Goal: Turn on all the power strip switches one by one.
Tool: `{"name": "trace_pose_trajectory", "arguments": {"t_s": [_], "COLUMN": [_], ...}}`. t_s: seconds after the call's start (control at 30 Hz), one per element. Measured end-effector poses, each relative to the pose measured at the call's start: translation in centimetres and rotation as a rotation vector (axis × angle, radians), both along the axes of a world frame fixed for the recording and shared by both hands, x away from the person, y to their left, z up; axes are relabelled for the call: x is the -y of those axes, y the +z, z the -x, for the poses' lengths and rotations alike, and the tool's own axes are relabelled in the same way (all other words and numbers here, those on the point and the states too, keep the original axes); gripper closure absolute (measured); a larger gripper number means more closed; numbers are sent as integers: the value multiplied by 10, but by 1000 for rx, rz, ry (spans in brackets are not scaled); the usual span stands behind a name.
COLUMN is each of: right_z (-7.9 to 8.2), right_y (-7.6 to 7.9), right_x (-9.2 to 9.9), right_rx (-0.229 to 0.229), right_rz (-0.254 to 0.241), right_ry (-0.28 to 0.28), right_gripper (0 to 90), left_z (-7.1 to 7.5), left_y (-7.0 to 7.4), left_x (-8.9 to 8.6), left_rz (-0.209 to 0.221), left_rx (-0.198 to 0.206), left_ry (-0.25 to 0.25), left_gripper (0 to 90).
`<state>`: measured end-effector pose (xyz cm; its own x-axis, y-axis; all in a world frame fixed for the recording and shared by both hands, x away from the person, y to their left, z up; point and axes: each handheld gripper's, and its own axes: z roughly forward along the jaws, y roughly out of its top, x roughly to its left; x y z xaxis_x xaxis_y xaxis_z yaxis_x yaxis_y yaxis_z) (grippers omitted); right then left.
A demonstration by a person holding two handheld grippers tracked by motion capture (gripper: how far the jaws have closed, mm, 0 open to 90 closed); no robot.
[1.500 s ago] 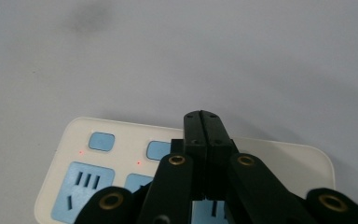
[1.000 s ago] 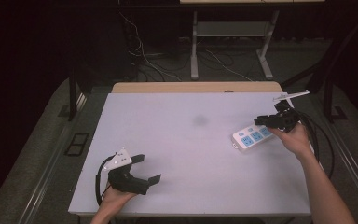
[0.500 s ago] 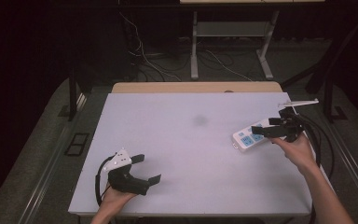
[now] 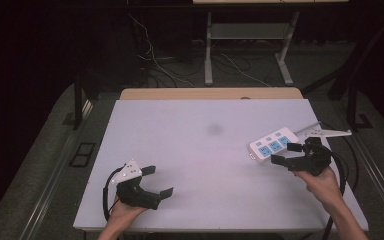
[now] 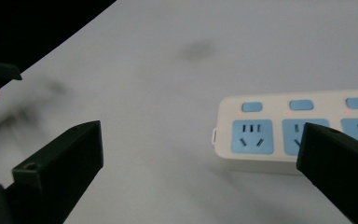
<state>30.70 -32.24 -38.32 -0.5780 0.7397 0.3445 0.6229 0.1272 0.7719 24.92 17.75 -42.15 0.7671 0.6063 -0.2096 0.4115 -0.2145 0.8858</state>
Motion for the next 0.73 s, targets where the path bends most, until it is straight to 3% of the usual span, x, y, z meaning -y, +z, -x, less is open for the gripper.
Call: {"name": "trace_pose_trajectory", "arguments": {"t_s": [0.3, 0.73], "right_z": [33, 65], "right_y": [-21, -35], "right_x": [-10, -27], "right_rx": [20, 51], "right_rz": [-50, -12], "right_ry": [39, 101], "right_gripper": [3, 3], "left_z": [-1, -5], "left_y": [-1, -3], "left_x": [-1, -6], "left_rz": [-2, -2], "left_rx": [-5, -25], "left_ry": [5, 14], "left_gripper": [0, 0]}}
